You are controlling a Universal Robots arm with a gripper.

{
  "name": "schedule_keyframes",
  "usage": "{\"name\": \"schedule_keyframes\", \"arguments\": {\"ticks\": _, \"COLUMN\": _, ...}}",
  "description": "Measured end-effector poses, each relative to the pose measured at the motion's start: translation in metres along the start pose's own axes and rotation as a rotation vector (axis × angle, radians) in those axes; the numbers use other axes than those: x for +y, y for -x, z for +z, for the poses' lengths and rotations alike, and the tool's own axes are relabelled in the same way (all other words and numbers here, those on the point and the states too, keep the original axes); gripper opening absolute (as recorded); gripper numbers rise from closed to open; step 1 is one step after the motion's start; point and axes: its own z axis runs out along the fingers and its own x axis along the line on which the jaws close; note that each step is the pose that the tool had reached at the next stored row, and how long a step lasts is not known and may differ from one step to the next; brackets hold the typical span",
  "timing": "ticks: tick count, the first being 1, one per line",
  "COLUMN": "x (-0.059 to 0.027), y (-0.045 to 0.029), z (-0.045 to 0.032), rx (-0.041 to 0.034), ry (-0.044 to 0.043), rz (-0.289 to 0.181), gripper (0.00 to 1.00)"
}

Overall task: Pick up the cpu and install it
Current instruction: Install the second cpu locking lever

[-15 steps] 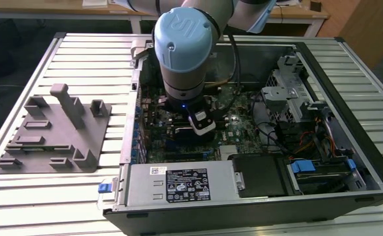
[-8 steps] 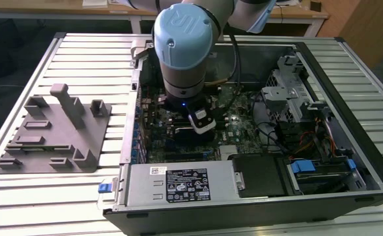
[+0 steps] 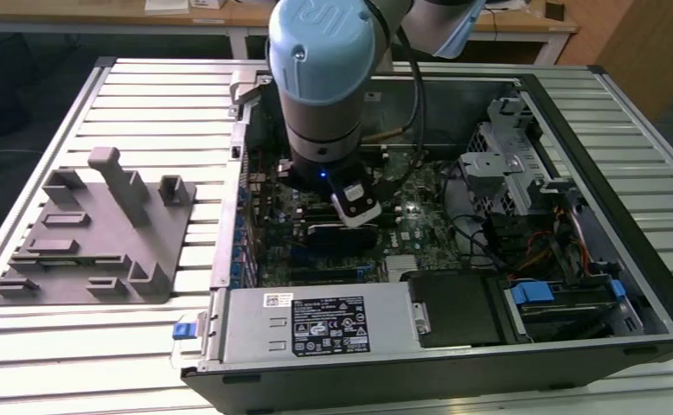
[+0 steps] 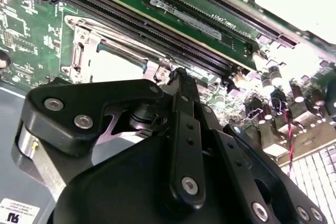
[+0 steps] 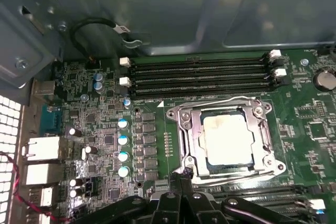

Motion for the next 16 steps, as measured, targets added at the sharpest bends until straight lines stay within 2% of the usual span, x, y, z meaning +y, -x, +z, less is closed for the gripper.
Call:
{"name": "schedule_keyframes", "arguments": {"ticks": 4, "x": 0.0022, "y": 0.0000, "z": -0.0017, "rx": -0.0055, "ry": -0.0347, "rz": 0.004, "gripper": 0.11}}
{"name": "schedule_keyframes", "arguments": {"ticks": 12, "x": 0.0090, "y": 0.0097, "z": 0.0008, "rx": -0.0088, "ry": -0.0512, "rz": 0.010, "gripper": 0.11}}
{"name": "schedule_keyframes", "arguments": {"ticks": 16, "x": 0.0170, "y": 0.0119, "z": 0.0035, "rx": -0.0102, "ry": -0.0647, "rz": 0.009, "gripper": 0.11}}
